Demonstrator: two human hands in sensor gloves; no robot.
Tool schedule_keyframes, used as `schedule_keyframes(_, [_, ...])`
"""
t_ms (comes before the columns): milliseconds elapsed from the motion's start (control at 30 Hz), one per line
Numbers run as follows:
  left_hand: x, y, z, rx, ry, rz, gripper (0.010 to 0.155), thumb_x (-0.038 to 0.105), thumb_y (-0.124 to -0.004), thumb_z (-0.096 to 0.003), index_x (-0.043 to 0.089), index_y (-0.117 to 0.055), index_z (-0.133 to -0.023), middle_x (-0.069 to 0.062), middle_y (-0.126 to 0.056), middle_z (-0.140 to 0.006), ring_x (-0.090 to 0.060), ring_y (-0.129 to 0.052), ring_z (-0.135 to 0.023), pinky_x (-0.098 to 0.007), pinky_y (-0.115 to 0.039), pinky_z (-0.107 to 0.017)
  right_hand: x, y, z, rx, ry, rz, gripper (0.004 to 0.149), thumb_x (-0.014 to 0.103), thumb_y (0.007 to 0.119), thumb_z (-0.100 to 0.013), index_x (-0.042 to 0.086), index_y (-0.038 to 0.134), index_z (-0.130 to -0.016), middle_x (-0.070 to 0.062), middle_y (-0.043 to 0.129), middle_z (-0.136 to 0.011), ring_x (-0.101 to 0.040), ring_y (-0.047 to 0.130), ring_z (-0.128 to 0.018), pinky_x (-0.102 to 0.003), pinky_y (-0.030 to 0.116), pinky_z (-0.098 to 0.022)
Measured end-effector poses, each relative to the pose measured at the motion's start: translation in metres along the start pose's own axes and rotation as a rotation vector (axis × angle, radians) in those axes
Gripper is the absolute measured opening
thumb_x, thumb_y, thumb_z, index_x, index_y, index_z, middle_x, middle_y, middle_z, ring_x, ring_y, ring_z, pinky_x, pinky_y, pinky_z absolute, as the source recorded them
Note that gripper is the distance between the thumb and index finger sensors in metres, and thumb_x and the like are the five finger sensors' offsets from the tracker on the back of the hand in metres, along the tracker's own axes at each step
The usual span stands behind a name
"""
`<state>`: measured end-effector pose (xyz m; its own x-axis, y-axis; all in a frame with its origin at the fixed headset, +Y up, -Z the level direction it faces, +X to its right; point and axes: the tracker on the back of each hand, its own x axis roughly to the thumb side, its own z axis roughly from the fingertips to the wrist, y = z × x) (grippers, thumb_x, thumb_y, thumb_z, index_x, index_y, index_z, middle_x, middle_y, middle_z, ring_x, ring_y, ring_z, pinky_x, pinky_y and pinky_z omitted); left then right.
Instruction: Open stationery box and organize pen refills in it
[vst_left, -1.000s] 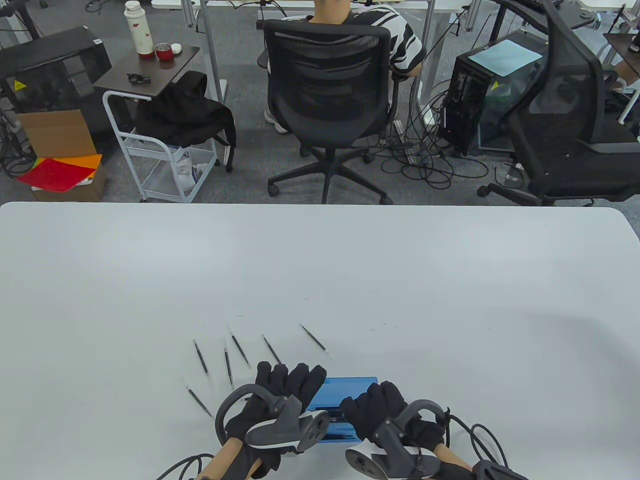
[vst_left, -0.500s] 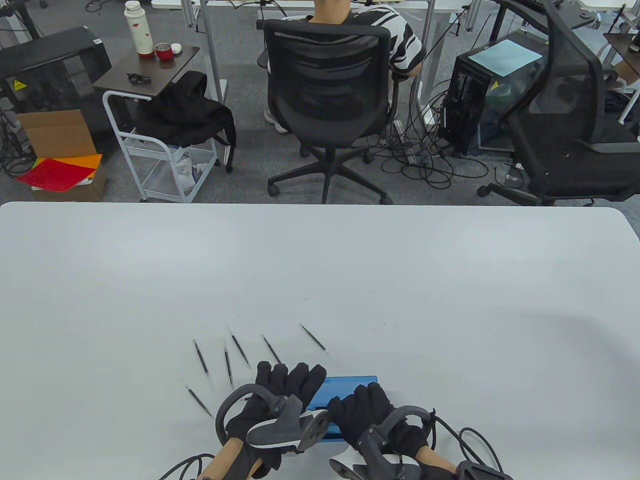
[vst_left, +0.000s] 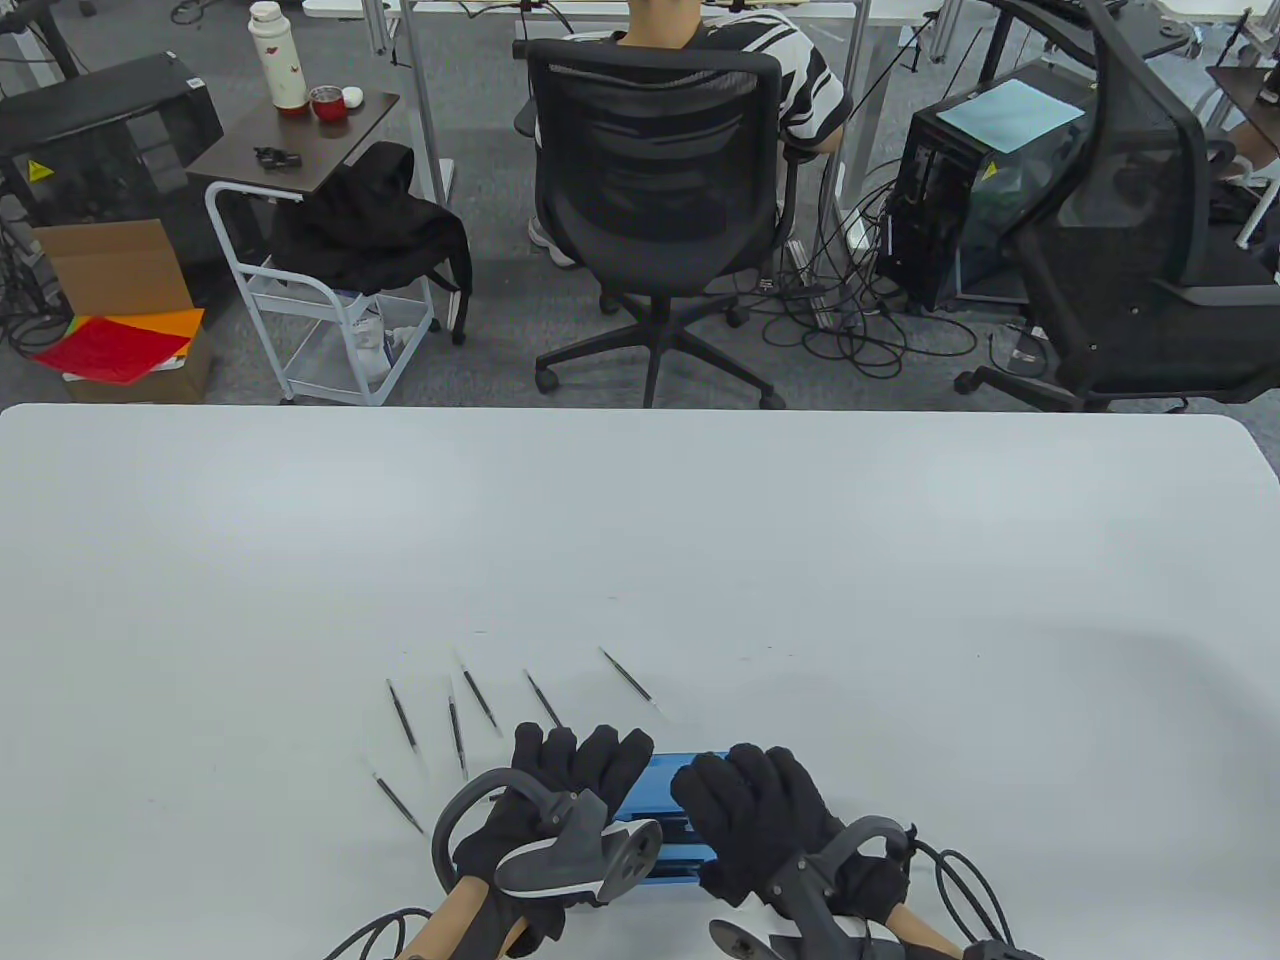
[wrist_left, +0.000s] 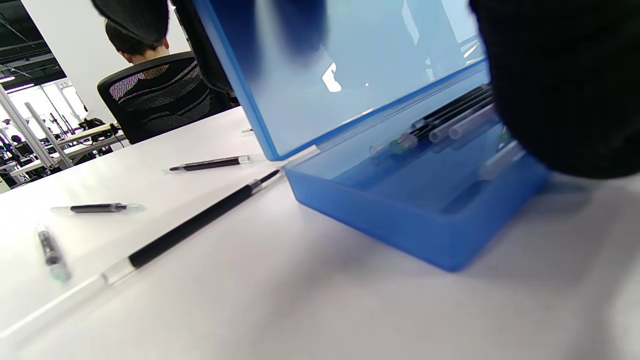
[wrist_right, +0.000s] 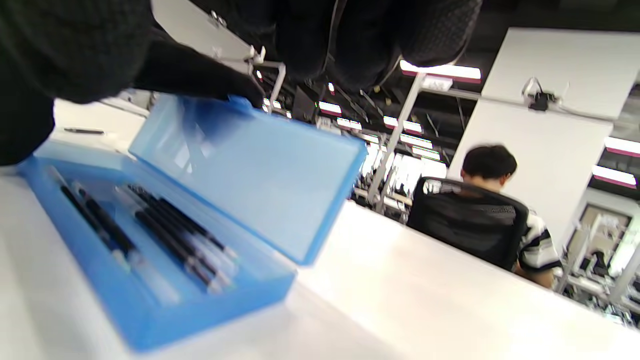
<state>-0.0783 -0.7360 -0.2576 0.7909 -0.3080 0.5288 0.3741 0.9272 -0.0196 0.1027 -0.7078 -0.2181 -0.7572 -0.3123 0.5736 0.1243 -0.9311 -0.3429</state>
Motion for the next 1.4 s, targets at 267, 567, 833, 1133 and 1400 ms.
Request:
schedule_keyframes(267, [0.0, 0.0, 0.0, -0.004, 0.004, 0.006, 0.134, 0.069, -0.086, -0.0269, 0.014, -0.001, -0.115, -0.014, -0.03, -0.125, -0.048, -0.06, -0.108, -0.073, -0.048, -0.076, -0.014, 0.033, -0.011, 0.224, -0.001, -0.06, 0.12, 0.067, 0.077, -0.034, 0.011, 0.009, -0.116, -0.024, 0.017, -0.126, -0.055, 0.043, -0.112, -0.064, 0.053, -0.079])
schedule_keyframes(567, [-0.001, 0.0, -0.001, -0.001, 0.002, 0.009, 0.134, 0.069, -0.086, -0.0268, 0.014, -0.001, -0.115, -0.014, -0.03, -0.125, -0.048, -0.06, -0.108, -0.073, -0.048, -0.076, -0.011, 0.045, -0.015, 0.271, -0.009, -0.06, 0.122, 0.064, 0.079, -0.034, 0.01, 0.003, -0.113, -0.025, 0.019, -0.124, -0.052, 0.05, -0.11, -0.062, 0.057, -0.078])
schedule_keyframes(833, [-0.003, 0.006, 0.0, -0.013, 0.001, -0.002, 0.129, 0.068, -0.085, -0.0291, 0.015, -0.006, -0.115, -0.014, -0.032, -0.125, -0.049, -0.058, -0.11, -0.071, -0.048, -0.077, -0.011, 0.043, -0.015, 0.278, -0.008, -0.065, 0.121, 0.064, 0.078, -0.035, 0.011, 0.002, -0.113, -0.025, 0.018, -0.123, -0.051, 0.053, -0.109, -0.061, 0.058, -0.078])
schedule_keyframes(1133, [-0.061, 0.036, 0.03, 0.161, 0.25, 0.032, 0.076, 0.047, -0.086, -0.0445, 0.023, -0.059, -0.112, -0.003, -0.075, -0.113, -0.037, -0.08, -0.103, -0.065, -0.055, -0.079, -0.012, 0.044, -0.015, 0.282, -0.014, -0.071, 0.121, 0.063, 0.078, -0.035, 0.011, 0.001, -0.112, -0.025, 0.018, -0.123, -0.05, 0.054, -0.109, -0.061, 0.058, -0.078])
schedule_keyframes(1400, [-0.111, 0.014, 0.055, 0.079, 0.469, 0.105, 0.053, 0.038, -0.091, -0.0453, 0.028, -0.081, -0.097, 0.002, -0.095, -0.095, -0.03, -0.095, -0.091, -0.064, -0.057, -0.079, -0.011, 0.045, -0.014, 0.28, -0.018, -0.069, 0.121, 0.063, 0.078, -0.036, 0.01, 0.001, -0.112, -0.026, 0.018, -0.123, -0.05, 0.054, -0.108, -0.061, 0.058, -0.077])
